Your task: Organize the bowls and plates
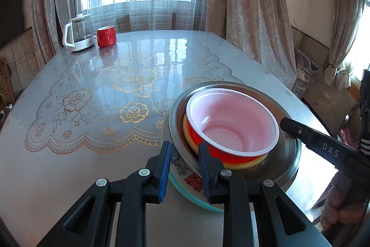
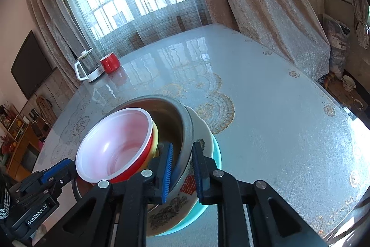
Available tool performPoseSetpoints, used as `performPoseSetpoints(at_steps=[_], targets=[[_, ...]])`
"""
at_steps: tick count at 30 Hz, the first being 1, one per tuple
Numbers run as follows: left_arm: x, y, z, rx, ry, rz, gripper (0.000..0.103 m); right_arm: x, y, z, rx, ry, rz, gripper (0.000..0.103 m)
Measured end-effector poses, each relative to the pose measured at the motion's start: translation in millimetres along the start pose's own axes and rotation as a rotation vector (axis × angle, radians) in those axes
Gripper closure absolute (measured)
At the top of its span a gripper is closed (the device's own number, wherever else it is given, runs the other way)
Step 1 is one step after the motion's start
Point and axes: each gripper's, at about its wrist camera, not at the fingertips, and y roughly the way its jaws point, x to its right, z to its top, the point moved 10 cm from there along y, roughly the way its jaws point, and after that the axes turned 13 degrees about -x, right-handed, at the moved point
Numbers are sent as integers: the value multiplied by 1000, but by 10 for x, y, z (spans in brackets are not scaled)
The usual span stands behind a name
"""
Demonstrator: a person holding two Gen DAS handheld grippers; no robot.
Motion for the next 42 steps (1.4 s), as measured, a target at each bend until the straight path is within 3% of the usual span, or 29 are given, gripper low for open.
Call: performPoseSetpoints(at_steps=[13, 18, 29, 34, 42], targets=[[-11, 10, 2, -6, -9, 2, 78, 17, 13, 6, -12, 10, 30, 86], [-39, -22, -12, 1, -20, 12, 76, -14, -10, 5, -12, 12, 35, 81], [-89, -234, -24, 55, -34, 37, 63, -75, -200, 62, 50, 4, 11, 72], [-169, -349, -64, 75, -69, 58, 54, -127, -342, 84, 99, -17, -33, 69], [-242, -492, -192, 108, -84, 112, 48, -331, -388, -31, 135, -68, -94, 66]])
